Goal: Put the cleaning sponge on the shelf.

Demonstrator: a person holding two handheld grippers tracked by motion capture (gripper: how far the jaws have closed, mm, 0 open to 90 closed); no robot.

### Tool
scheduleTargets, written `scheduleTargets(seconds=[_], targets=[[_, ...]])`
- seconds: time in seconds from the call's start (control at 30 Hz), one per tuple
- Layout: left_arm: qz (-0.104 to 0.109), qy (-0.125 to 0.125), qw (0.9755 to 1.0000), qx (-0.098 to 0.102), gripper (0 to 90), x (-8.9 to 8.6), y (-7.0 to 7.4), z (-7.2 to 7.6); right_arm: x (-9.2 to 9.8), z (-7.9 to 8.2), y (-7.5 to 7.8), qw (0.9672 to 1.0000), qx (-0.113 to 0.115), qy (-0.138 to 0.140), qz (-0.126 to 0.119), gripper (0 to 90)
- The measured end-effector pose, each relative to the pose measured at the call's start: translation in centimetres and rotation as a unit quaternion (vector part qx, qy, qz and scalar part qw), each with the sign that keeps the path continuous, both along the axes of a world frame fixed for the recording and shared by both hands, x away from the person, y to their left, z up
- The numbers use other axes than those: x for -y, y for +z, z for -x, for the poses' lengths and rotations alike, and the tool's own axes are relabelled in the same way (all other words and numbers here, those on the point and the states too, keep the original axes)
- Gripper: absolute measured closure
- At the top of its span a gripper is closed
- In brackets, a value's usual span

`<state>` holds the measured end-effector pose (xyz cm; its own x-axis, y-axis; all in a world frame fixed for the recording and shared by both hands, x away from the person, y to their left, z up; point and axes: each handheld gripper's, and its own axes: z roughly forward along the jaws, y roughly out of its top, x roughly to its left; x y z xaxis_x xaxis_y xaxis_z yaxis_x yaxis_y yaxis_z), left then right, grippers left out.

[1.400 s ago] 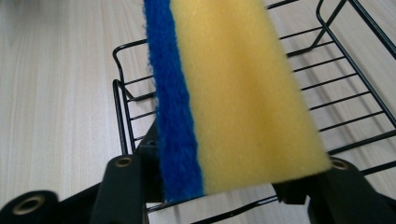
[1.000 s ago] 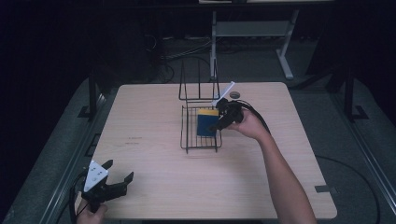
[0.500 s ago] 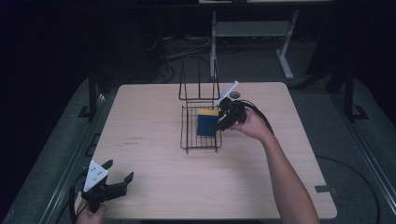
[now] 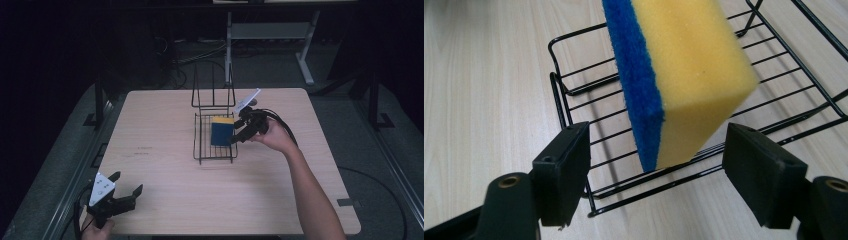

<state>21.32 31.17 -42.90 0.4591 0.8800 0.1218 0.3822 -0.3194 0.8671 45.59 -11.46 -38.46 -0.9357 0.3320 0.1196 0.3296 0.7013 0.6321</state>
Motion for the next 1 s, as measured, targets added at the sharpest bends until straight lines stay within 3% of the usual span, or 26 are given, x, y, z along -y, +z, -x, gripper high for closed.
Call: scheduleTargets(seconds=[0.27, 1.0], targets=[[0.0, 0.0, 1.0, 0.0, 14.1, 0.0, 0.0, 0.0, 0.5, 0.3, 0.5, 1.0, 0.001, -0.003, -0.007, 25.2], [0.0, -0.002, 1.0, -0.001, 14.1, 0.1, 0.0, 0.0, 1.9, 1.5, 0.1, 0.9999, -0.002, -0.012, 0.008, 25.0]])
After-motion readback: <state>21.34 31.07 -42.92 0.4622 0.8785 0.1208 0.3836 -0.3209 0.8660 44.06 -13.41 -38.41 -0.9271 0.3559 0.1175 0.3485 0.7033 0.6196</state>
